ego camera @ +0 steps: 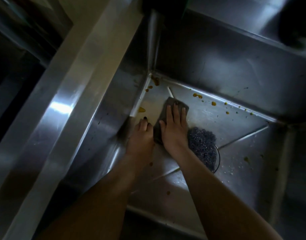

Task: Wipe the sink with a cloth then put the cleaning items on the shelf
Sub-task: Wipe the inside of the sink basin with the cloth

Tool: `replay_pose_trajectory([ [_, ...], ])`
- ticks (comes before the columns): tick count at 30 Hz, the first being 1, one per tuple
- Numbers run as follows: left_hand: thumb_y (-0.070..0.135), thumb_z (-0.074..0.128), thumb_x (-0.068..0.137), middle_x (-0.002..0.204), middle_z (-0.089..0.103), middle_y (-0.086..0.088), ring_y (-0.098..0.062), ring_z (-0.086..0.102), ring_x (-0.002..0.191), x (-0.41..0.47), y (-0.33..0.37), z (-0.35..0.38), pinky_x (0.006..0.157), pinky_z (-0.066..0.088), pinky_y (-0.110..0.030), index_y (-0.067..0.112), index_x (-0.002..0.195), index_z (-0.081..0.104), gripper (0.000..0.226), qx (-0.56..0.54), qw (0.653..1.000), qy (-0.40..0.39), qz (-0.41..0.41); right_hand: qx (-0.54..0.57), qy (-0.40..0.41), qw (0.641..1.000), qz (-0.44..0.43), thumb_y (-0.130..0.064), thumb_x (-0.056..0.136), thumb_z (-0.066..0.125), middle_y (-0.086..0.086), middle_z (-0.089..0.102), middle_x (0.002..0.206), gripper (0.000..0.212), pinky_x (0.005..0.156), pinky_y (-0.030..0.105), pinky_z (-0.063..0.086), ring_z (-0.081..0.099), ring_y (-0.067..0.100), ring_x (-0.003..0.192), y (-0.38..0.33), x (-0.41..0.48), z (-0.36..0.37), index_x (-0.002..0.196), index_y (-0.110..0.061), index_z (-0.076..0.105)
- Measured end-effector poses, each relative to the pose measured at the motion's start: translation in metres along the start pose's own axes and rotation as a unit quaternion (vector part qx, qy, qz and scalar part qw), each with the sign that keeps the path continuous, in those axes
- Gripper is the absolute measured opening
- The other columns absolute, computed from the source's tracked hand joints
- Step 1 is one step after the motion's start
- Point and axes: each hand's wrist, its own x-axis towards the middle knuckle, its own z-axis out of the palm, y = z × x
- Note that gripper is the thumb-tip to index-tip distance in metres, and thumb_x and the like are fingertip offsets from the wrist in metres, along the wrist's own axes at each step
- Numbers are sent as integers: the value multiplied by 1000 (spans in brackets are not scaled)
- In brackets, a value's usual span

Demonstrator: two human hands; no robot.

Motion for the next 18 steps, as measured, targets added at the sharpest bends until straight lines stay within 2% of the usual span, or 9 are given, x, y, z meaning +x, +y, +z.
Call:
replay_pose_trajectory([
  [3, 16, 40, 94, 145, 29, -14, -25, 30, 130, -1, -1, 4, 104, 21, -26, 5, 134, 38, 41, -4, 1000, 7, 10, 14, -16, 1000, 21, -31, 101, 28, 9, -8, 158, 59, 116, 36, -8, -15, 31, 144, -5, -8, 2, 150, -15, -1],
  [6, 17, 41, 97, 149, 24, -12, -26, 22, 136, 1, 1, 1, 107, 16, -28, 8, 141, 29, 47, -47, 999, -14, -7, 22, 3, 998, 64, -25, 100, 27, 15, -9, 157, 59, 116, 40, -14, -16, 35, 143, -25, 12, 2, 149, -10, -3],
  [8, 22, 46, 95, 150, 22, -11, -24, 21, 136, 1, 2, 0, 109, 17, -28, 8, 143, 21, 56, -53, 998, -29, -14, 25, 25, 997, 62, -23, 100, 26, 17, -8, 157, 59, 116, 42, -14, -17, 36, 142, -37, 25, 3, 149, -8, -3],
  [10, 27, 50, 93, 150, 18, -10, -23, 20, 136, -1, 2, 1, 112, 20, -29, 7, 144, 16, 65, -3, 1000, -29, 5, 30, 34, 999, 27, -23, 101, 25, 15, -5, 157, 56, 115, 41, -14, -15, 35, 143, -38, 39, -1, 149, -9, 2],
  [12, 26, 49, 94, 152, 13, -12, -26, 18, 138, -3, 5, 2, 112, 18, -30, 4, 144, 11, 66, 39, 999, -23, 0, -31, 34, 997, -56, -25, 102, 22, 15, -1, 158, 53, 116, 41, -14, -12, 33, 144, -28, 53, -7, 149, -7, 5],
  [14, 23, 48, 94, 153, 9, -14, -27, 17, 138, -5, 5, 3, 111, 17, -30, 3, 143, 11, 64, 37, 999, -10, -12, -82, 24, 988, -127, -28, 102, 19, 14, 1, 158, 53, 119, 43, -8, -11, 32, 144, -15, 63, -13, 149, -7, 5],
  [18, 19, 46, 94, 149, 17, -14, -29, 13, 139, -5, 3, 0, 110, 16, -33, 4, 141, 21, 56, 28, 999, -23, 16, -71, 14, 986, -148, -34, 102, 22, 8, 1, 159, 54, 118, 36, -3, -10, 27, 145, 4, 56, -18, 150, -14, 7],
])
